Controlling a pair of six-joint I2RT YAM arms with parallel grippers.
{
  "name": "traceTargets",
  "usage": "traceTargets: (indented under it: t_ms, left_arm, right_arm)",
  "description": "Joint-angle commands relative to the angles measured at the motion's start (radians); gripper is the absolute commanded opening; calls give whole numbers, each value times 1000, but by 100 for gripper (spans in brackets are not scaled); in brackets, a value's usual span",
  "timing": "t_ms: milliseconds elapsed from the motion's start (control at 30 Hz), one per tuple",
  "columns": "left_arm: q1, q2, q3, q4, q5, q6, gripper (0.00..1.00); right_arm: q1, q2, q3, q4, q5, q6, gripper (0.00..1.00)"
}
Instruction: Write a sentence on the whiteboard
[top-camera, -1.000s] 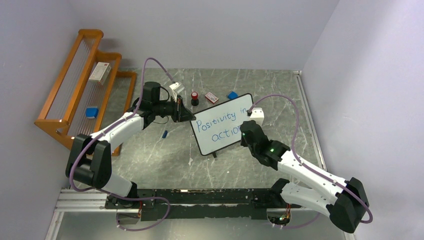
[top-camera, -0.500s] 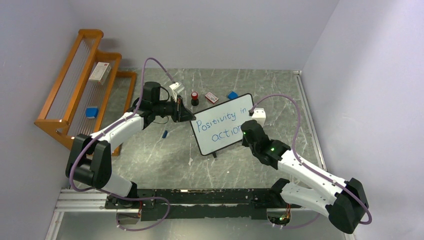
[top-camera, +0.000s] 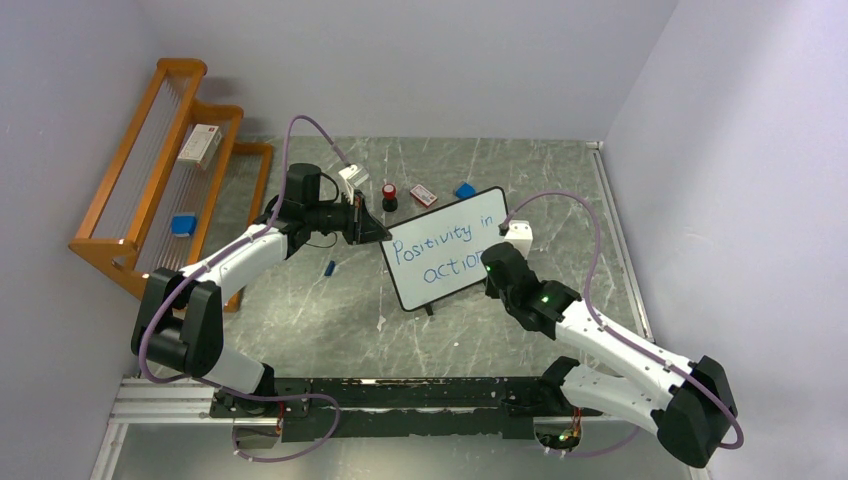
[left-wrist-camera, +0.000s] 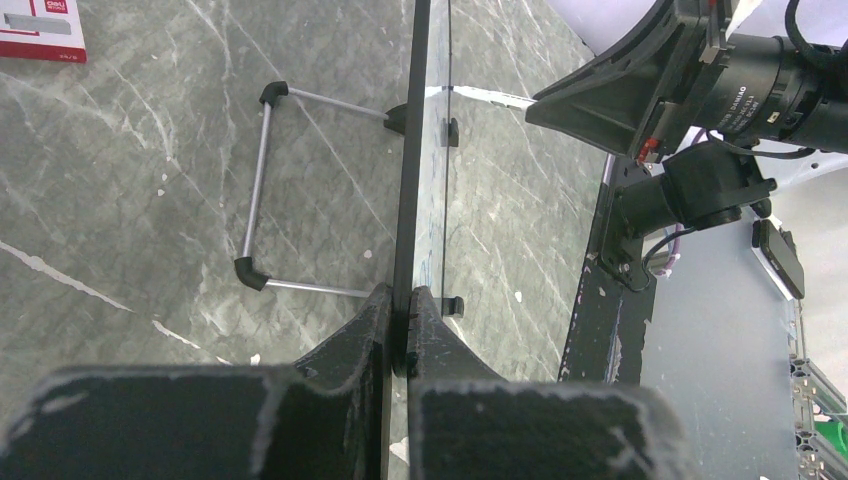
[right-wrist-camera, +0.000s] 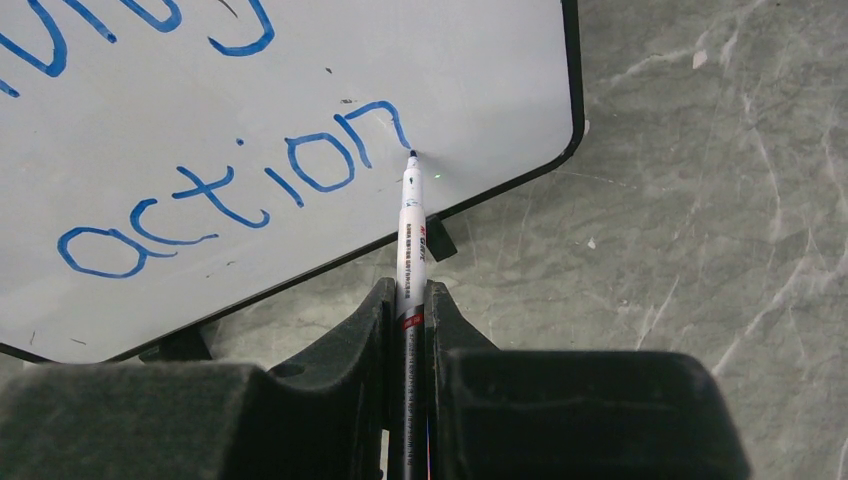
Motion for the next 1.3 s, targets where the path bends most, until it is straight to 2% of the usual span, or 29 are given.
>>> traceTargets:
  t_ms: [0, 367, 867, 1267]
  left_arm:
    - [1, 23, -5, -84, -90, 65, 5]
    - [1, 25, -5, -81, -88, 64, 5]
    - [1, 28, -3, -80, -81, 65, 5]
    - [1, 24, -9, -72, -85, 58, 5]
  right_arm:
    - [-10, -31, -6, -9, 18, 19, 0]
    - [-18, -45, -11, -2, 63, 21, 0]
    - [-54, 2, -34, 100, 17, -14, 0]
    - [-56, -111, 25, -16, 20, -27, 0]
